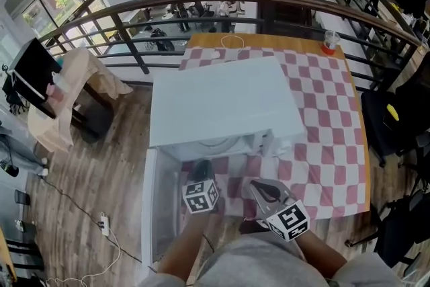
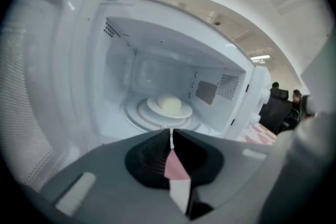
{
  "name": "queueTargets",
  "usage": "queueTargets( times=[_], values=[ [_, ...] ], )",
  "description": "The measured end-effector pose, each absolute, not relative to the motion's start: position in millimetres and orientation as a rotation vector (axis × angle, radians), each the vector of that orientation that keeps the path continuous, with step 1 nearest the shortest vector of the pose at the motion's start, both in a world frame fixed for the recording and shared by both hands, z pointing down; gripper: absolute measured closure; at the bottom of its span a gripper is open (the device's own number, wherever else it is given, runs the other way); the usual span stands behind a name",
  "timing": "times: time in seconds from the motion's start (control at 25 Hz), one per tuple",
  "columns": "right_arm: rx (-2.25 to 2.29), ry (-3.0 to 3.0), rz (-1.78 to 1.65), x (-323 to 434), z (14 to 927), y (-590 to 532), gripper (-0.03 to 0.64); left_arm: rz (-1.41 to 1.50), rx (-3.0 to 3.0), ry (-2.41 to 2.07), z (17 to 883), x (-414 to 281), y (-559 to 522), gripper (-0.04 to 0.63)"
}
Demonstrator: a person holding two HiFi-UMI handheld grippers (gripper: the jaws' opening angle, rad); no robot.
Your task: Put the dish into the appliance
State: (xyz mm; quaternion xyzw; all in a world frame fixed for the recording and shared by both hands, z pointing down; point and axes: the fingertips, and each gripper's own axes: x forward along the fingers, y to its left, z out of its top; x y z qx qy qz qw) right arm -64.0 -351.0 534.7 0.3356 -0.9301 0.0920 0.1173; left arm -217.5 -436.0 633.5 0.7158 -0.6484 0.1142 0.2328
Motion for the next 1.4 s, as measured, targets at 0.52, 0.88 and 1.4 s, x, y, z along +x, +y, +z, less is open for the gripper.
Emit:
queueTargets(
  times=[0.52, 0.88, 1.4],
  values=[
    [1.06, -2.696, 0.185, -60.3, 519.9, -269.7, 0.618, 0.262, 2.066, -1.803, 596.2, -215.9, -274.5, 0.584],
    [1.153, -2.637, 0.117, -27.9, 509.7, -186.6, 0.618, 0.19, 2.149, -1.775, 567.0, -203.3, -167.3, 0.584],
    [1.135, -2.603, 0.025, -22.3, 494.6, -95.1, 0.618, 0.118, 2.185, -1.75, 542.6, -195.4, -75.7, 0.584]
  ],
)
